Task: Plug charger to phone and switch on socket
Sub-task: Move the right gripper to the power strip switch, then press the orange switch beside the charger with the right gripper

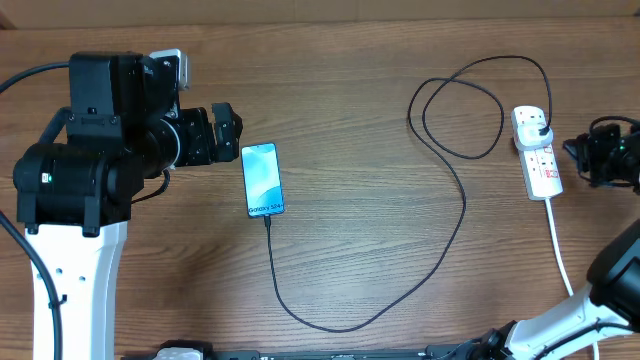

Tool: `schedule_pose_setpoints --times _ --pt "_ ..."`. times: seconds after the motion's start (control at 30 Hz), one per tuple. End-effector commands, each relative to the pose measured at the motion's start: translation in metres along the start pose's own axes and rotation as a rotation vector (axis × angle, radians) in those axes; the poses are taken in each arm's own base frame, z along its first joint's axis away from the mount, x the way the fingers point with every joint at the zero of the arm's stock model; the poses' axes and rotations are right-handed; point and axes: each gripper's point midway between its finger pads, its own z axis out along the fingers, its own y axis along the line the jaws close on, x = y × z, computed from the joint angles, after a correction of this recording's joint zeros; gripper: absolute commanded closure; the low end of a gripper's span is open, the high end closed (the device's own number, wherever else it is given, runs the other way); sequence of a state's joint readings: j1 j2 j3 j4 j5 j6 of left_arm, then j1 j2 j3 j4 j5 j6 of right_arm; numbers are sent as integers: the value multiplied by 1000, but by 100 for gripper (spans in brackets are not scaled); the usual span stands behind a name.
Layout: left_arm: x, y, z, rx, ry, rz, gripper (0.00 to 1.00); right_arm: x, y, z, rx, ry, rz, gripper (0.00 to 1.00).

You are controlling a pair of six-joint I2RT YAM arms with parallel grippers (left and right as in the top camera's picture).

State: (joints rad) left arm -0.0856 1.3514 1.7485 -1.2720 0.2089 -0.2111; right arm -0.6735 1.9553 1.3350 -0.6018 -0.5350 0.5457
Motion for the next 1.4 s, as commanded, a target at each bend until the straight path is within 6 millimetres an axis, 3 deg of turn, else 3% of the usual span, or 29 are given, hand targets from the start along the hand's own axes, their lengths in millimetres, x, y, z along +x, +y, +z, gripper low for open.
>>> schedule_pose_setpoints --times 0.0,0.73,1.37 --pt "-4 -5 -5 18 -16 0 0 -1 -5 9 -4 12 10 96" --pt "-4 -5 -5 17 -16 0 0 2 -17 38 -32 70 30 96" --pt "-4 -5 -5 17 -16 0 0 1 -12 39 -61 69 18 96"
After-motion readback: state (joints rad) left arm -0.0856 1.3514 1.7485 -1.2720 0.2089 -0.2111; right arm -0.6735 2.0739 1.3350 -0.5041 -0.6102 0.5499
